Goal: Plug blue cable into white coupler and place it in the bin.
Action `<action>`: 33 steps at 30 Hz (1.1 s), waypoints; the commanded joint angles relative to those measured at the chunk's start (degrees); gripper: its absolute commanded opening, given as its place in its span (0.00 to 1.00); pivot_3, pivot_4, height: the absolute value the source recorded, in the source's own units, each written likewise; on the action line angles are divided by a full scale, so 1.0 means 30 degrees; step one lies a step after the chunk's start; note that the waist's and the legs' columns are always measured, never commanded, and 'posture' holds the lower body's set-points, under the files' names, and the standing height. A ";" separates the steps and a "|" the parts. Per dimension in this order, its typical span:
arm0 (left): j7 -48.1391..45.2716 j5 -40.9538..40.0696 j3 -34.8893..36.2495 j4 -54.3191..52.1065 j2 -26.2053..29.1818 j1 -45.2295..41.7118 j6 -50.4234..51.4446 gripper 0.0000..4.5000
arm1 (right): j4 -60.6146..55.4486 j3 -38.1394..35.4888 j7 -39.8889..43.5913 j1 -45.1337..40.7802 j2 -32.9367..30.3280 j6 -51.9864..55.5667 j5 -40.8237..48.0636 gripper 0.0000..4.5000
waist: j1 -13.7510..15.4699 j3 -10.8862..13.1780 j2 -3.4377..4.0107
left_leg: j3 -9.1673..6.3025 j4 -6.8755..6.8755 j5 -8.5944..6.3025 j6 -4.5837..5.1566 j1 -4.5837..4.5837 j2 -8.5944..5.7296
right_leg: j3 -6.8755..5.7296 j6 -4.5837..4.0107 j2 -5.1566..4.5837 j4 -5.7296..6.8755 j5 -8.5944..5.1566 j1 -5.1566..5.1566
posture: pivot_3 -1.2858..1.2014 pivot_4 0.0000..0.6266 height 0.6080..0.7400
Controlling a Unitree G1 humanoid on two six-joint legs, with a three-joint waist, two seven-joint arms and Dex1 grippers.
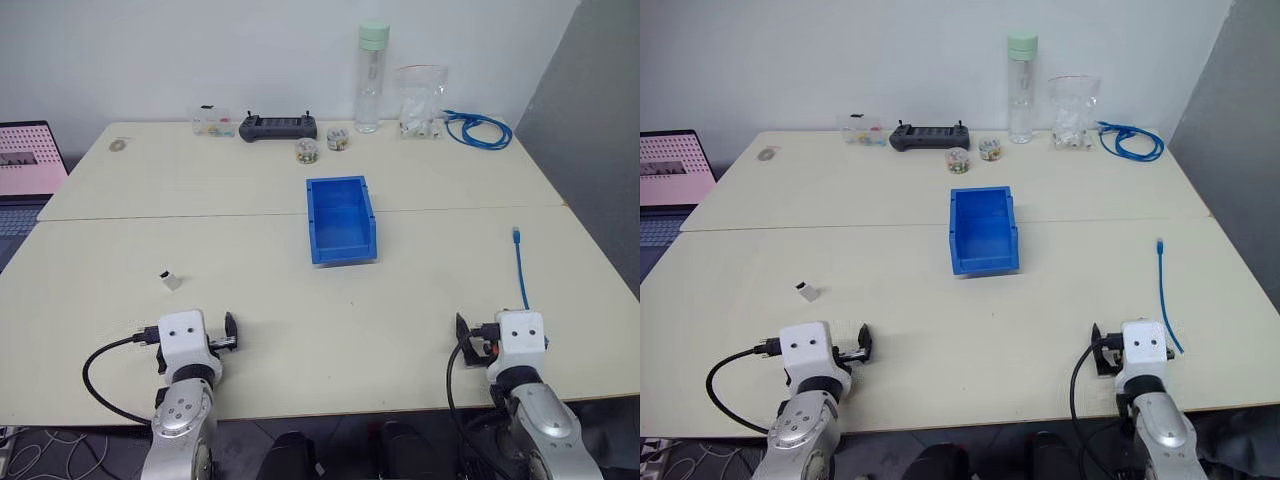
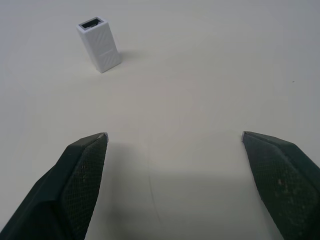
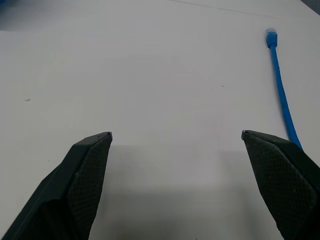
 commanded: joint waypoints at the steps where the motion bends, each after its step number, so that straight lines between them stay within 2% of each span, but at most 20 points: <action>1: -0.0816 -0.0449 -0.0113 -0.0162 0.0255 0.0213 -0.0108 1.00 | -0.0802 -0.0413 -0.0224 0.0143 0.0210 -0.0764 0.0031 0.98 | 0.0006 0.0001 -0.0003 | 0.0000 0.0000 0.0000 0.0000 0.0000 0.0000 | -0.0001 0.0000 0.0000 0.0000 0.0000 0.0000 | 0.52 0.24 1.00; 7: -0.2154 -0.0832 -0.0389 -0.0059 0.0799 0.0904 -0.0788 1.00 | -0.0905 -0.0623 -0.0310 0.0602 0.0400 -0.1040 -0.0040 0.98 | 0.0056 0.0003 -0.0010 | 0.0004 -0.0001 0.0000 -0.0001 -0.0006 -0.0003 | 0.0004 0.0000 -0.0007 -0.0010 -0.0002 0.0000 | 0.52 0.24 1.00; 28: -0.0573 -0.0439 0.0277 0.0604 -0.0280 0.2505 -0.2096 1.00 | -0.0560 -0.0575 -0.0457 0.0719 0.0382 -0.1546 -0.0259 0.98 | 0.0005 -0.0002 -0.0013 | 0.0001 -0.0010 -0.0002 -0.0001 0.0000 0.0000 | -0.0004 -0.0016 -0.0006 -0.0011 -0.0018 0.0000 | 0.52 0.24 1.00; 31: -0.0811 0.0348 -0.0242 0.0769 0.0433 0.2127 -0.2642 1.00 | -0.0499 -0.0630 -0.0721 0.0628 0.0443 -0.1582 -0.0456 0.98 | -0.0001 -0.0002 -0.0012 | 0.0003 -0.0013 -0.0004 -0.0002 0.0000 0.0000 | -0.0002 -0.0002 -0.0006 -0.0011 -0.0031 0.0000 | 0.52 0.24 1.00; 33: -0.2691 0.0621 -0.1698 0.0646 0.1884 0.0162 -0.3187 1.00 | -0.0607 -0.0863 -0.1087 -0.0236 -0.0042 -0.1044 -0.1235 0.98 | 0.0027 0.0003 -0.0006 | -0.0003 -0.0015 -0.0004 -0.0002 0.0001 0.0000 | -0.0008 -0.0004 -0.0006 -0.0008 -0.0033 0.0000 | 0.52 0.24 1.00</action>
